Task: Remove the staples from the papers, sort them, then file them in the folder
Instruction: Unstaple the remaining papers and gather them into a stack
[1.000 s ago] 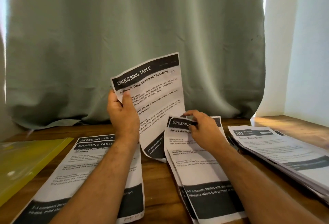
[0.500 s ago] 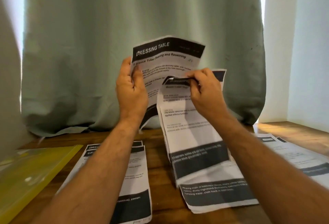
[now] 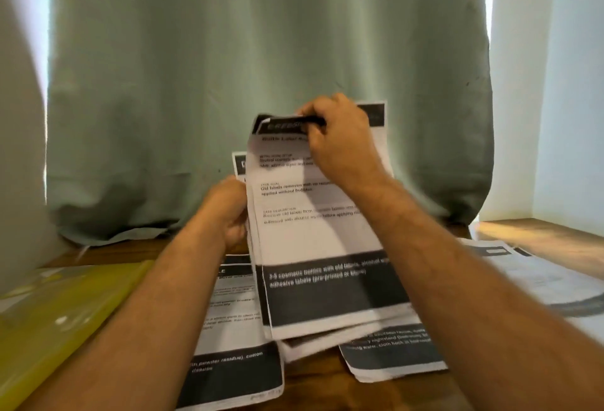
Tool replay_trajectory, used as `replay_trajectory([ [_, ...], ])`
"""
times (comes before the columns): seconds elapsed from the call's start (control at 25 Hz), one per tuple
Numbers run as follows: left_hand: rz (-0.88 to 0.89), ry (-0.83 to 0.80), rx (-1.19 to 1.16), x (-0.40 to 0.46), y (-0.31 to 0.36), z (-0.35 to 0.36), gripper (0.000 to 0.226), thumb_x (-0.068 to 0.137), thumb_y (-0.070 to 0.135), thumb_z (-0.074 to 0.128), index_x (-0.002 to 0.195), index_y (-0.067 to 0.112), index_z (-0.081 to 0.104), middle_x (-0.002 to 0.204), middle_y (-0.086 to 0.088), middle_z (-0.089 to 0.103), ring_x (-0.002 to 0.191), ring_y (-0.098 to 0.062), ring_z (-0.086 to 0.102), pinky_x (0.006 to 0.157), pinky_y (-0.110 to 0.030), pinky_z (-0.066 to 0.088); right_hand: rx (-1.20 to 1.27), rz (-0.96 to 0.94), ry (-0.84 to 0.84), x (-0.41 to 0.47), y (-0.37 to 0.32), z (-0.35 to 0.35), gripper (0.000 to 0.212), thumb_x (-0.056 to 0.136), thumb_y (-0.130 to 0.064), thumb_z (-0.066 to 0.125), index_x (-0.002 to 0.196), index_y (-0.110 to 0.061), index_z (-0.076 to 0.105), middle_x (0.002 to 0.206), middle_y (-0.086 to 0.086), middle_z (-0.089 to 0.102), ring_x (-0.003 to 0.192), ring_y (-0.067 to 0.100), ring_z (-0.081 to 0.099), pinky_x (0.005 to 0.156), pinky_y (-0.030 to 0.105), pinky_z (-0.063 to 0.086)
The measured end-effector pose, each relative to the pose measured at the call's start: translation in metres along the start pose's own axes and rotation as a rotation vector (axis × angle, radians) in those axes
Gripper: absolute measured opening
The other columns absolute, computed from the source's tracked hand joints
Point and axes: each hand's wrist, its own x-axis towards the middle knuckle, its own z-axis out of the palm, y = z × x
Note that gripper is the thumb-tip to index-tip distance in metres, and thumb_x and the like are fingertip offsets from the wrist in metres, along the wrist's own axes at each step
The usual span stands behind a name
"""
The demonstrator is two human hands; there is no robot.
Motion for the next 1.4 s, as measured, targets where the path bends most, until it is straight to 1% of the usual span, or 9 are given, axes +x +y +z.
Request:
replay_trajectory([
  [0.12, -0.142, 0.073, -0.008, 0.003, -0.050, -0.029, 0.031, 0.094, 0.006, 0.053, 0.124, 0.002, 0.063, 0.117, -0.025, 0.070, 0.102, -0.042, 0.071, 0.086, -0.059, 0.057, -0.022, 0.124, -0.164, -0.035, 0.018, 0.032, 0.022, 0.090, -0.005, 0.057, 0.099, -0.018, 0.072, 0.096, -0.004, 0.053, 0.088, 0.010, 0.048, 0.078, 0.007, 0.027],
  [0.28, -0.144, 0.120, 0.104, -0.002, -0.084, -0.044, 0.025, 0.094, 0.019, 0.059, 0.113, 0.006, 0.069, 0.104, -0.022, 0.075, 0.095, -0.042, 0.073, 0.091, -0.062, 0.054, -0.018, 0.242, -0.321, -0.076, 0.035, 0.063, 0.026, 0.088, 0.000, 0.055, 0.090, -0.020, 0.072, 0.099, 0.000, 0.061, 0.087, 0.012, 0.057, 0.079, 0.018, 0.047],
  [0.4, -0.145, 0.138, 0.093, -0.010, -0.089, -0.038, 0.022, 0.100, 0.019, 0.052, 0.110, 0.010, 0.070, 0.097, -0.021, 0.076, 0.093, -0.043, 0.073, 0.092, -0.061, 0.054, -0.014, 0.300, -0.406, -0.097, 0.042, 0.073, 0.025, 0.090, 0.000, 0.056, 0.090, -0.019, 0.072, 0.102, -0.001, 0.062, 0.090, 0.012, 0.059, 0.071, 0.012, 0.046],
  [0.48, -0.152, 0.149, 0.082, -0.013, -0.089, -0.034, 0.020, 0.099, 0.017, 0.053, 0.106, 0.009, 0.070, 0.096, -0.021, 0.076, 0.094, -0.043, 0.072, 0.092, -0.060, 0.055, -0.019, 0.304, -0.451, -0.104, 0.046, 0.074, 0.023, 0.093, -0.002, 0.056, 0.093, -0.019, 0.071, 0.102, -0.003, 0.061, 0.092, 0.011, 0.058, 0.077, 0.016, 0.048],
  [0.64, -0.163, 0.175, 0.033, -0.013, -0.088, -0.032, 0.021, 0.102, 0.014, 0.048, 0.109, 0.006, 0.066, 0.099, -0.021, 0.076, 0.089, -0.038, 0.074, 0.086, -0.056, 0.058, -0.011, 0.272, -0.381, -0.102, 0.050, 0.067, 0.023, 0.096, -0.005, 0.054, 0.101, -0.019, 0.071, 0.098, -0.005, 0.056, 0.090, 0.011, 0.053, 0.081, 0.015, 0.038],
  [0.76, -0.135, 0.212, -0.009, -0.013, -0.086, -0.030, 0.024, 0.105, 0.016, 0.041, 0.108, 0.009, 0.064, 0.093, -0.016, 0.077, 0.080, -0.033, 0.073, 0.081, -0.053, 0.060, -0.018, 0.241, -0.347, -0.104, 0.049, 0.065, 0.025, 0.097, -0.006, 0.052, 0.105, -0.019, 0.072, 0.096, -0.006, 0.052, 0.088, 0.008, 0.048, 0.083, 0.015, 0.038],
  [1.0, -0.028, 0.214, -0.004, -0.015, -0.083, -0.024, 0.031, 0.103, 0.016, 0.041, 0.120, 0.000, 0.062, 0.114, -0.025, 0.070, 0.104, -0.046, 0.067, 0.099, -0.063, 0.049, -0.090, 0.202, -0.353, -0.112, 0.034, 0.080, 0.028, 0.101, -0.024, 0.052, 0.126, -0.020, 0.065, 0.112, 0.000, 0.057, 0.103, 0.012, 0.053, 0.097, 0.023, 0.043],
  [1.24, 0.030, 0.271, -0.051, -0.013, -0.080, -0.031, 0.023, 0.102, 0.014, 0.043, 0.108, 0.008, 0.064, 0.109, -0.024, 0.071, 0.083, -0.034, 0.070, 0.089, -0.059, 0.056, -0.085, 0.184, -0.439, -0.117, 0.034, 0.079, 0.023, 0.097, -0.023, 0.058, 0.118, -0.023, 0.069, 0.108, -0.003, 0.056, 0.099, 0.011, 0.054, 0.095, 0.023, 0.047],
  [1.4, 0.052, 0.239, -0.036, -0.016, -0.078, -0.029, 0.025, 0.103, 0.017, 0.043, 0.112, 0.005, 0.063, 0.113, -0.025, 0.070, 0.090, -0.036, 0.071, 0.093, -0.063, 0.053, -0.103, 0.180, -0.394, -0.118, 0.034, 0.080, 0.025, 0.099, -0.027, 0.057, 0.122, -0.023, 0.066, 0.109, -0.003, 0.057, 0.101, 0.010, 0.055, 0.095, 0.023, 0.046],
])
